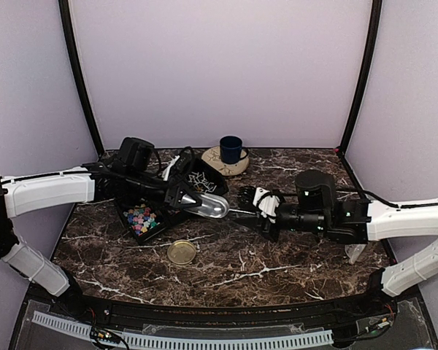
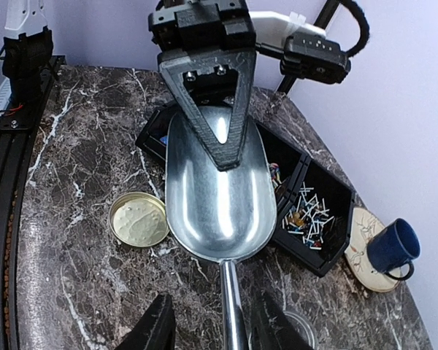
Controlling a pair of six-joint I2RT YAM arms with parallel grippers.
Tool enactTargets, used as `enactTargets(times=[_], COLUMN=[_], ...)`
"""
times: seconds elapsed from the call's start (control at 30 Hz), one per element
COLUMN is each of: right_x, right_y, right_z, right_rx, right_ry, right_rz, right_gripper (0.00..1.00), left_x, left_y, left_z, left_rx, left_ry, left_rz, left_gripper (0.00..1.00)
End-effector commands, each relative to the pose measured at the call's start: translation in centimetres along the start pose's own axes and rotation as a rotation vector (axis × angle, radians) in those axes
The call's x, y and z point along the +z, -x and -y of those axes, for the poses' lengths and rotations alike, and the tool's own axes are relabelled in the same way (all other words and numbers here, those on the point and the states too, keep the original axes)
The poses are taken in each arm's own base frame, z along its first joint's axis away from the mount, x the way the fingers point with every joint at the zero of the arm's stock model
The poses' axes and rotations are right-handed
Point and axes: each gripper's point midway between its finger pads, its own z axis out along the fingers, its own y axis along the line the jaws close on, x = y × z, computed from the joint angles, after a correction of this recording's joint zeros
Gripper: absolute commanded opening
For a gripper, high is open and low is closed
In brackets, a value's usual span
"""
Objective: Pack the candies
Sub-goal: Pass from the right arm to the left, then pass from the left arm to the right
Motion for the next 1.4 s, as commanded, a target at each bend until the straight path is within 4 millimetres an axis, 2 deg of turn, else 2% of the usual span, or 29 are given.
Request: enactTargets(times=[0.0, 0.07, 0.17, 0.37, 0.73, 1.37], right_x=[-1.2, -1.6, -1.5, -0.2, 1.2, 2.3], right_y=[2.3, 2.5, 2.5, 1.9, 1.7, -0.3], right_z=[-0.5, -1.2, -0.9, -0.8, -1.4, -1.2], right_rx=[-0.088, -0.164, -0.17, -0.192, -0.23, -0.233], right_ry=[-0.008, 0.009, -0.012, -0.028, -0.03, -0.055], right_rz=[0.146, 0.18, 0.181, 0.112, 0.078, -0.028], right_gripper=[0.36, 0.3, 0.3, 0.32, 0.29, 0.25], left_x=[0.0, 0.0, -0.1, -0.1, -0.2, -0.5], left_y=[0.2, 0.2, 0.2, 0.1, -0.4, -0.2], left_z=[0.6, 0.8, 1.1, 2.1, 2.3, 1.9], left_rx=[0.0, -0.001, -0.007, -0.013, -0.024, 0.004], left_ry=[-0.04, -0.049, -0.07, -0.13, -0.154, -0.106], left_rz=[0.016, 0.018, 0.021, 0.011, 0.005, 0.021], left_gripper=[0.0, 0.0, 0.0, 0.0, 0.0, 0.0])
